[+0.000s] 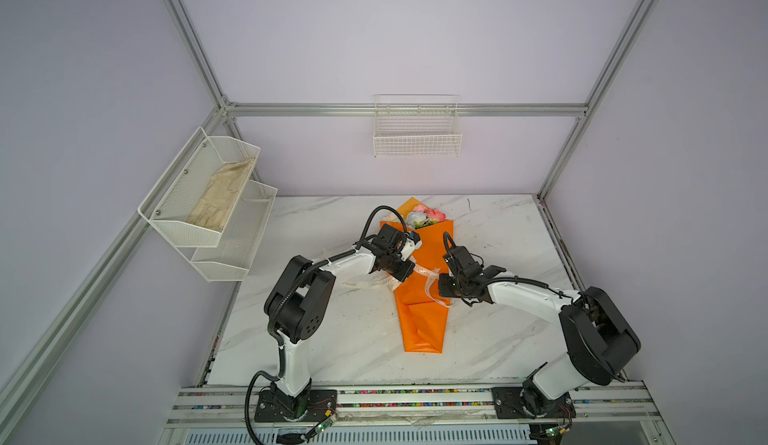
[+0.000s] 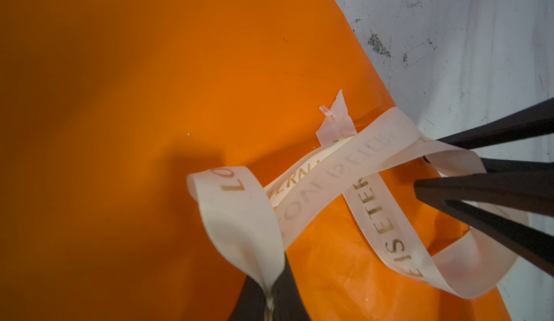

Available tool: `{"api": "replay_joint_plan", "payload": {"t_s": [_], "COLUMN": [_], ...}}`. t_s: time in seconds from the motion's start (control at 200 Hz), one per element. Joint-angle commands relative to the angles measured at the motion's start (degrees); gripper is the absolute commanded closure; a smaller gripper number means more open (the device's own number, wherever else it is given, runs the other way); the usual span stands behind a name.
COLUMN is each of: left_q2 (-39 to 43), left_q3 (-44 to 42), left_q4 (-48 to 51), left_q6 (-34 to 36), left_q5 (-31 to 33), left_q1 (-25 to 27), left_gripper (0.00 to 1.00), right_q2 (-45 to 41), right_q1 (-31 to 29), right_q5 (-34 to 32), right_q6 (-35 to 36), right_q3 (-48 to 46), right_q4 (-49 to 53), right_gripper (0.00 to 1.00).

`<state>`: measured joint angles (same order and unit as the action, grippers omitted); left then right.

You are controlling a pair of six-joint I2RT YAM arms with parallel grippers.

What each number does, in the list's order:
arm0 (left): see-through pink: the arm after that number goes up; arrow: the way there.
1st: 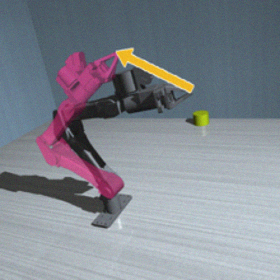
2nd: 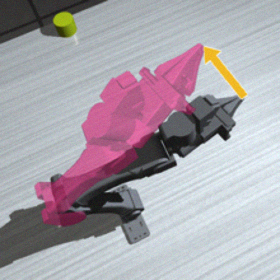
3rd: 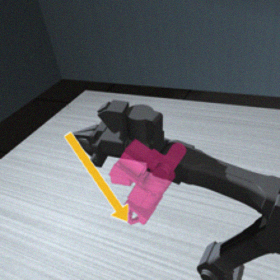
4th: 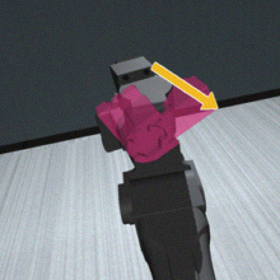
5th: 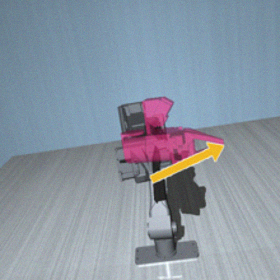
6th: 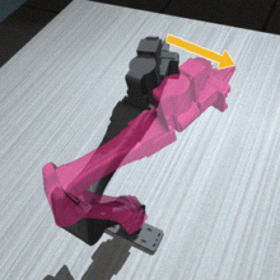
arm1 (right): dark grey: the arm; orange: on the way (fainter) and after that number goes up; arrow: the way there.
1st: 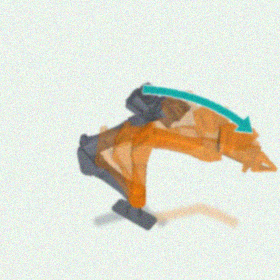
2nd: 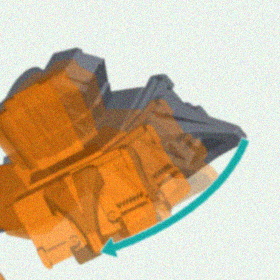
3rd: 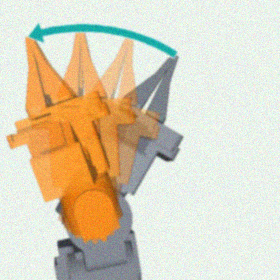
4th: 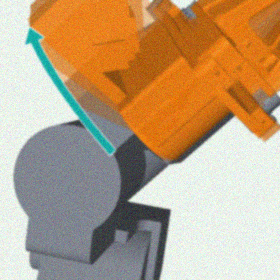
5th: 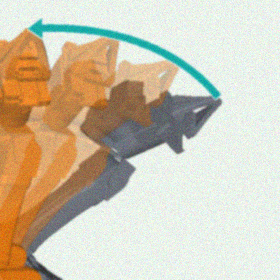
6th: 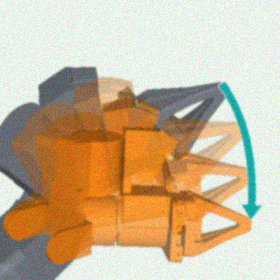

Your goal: Tie the bouquet of fake flowers

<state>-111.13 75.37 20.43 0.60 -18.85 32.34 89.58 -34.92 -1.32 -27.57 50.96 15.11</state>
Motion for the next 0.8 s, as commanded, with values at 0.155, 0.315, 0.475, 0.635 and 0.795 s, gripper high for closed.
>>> {"api": "replay_joint_plan", "payload": {"t_s": [0.155, 0.315, 0.475, 0.635, 0.795], "left_q2": [2.73, 4.17, 8.18, 16.94, 25.42], "left_q3": [1.47, 0.15, -3.39, -11.49, -19.5], "left_q4": [-0.95, -1.84, -2.09, -4.72, -4.9], "left_q6": [-1.28, -2.39, -4.4, -9.54, -25.91], "left_q5": [0.32, 1.19, 3.15, 7.98, 21.4], "left_q1": [0.17, 0.17, 0.14, -0.24, -1.12], "left_gripper": [0.92, 0.76, 0.44, 0.26, 0.18], "right_q2": [-3.3, -7.09, -9.37, -9.8, -9.25], "right_q1": [0.27, 0.37, 0.55, 0.64, 0.72], "right_q5": [-7.65, -7.89, -7.92, -7.84, -7.2], "right_q6": [-0.8, -0.79, -1.89, -2.1, -1.7], "right_q3": [0.64, -0.07, -0.79, -1.05, -0.44], "right_q4": [0.94, 0.97, 1.4, 1.5, 1.32], "right_gripper": [1.0, 1.0, 1.0, 1.0, 1.0]}}
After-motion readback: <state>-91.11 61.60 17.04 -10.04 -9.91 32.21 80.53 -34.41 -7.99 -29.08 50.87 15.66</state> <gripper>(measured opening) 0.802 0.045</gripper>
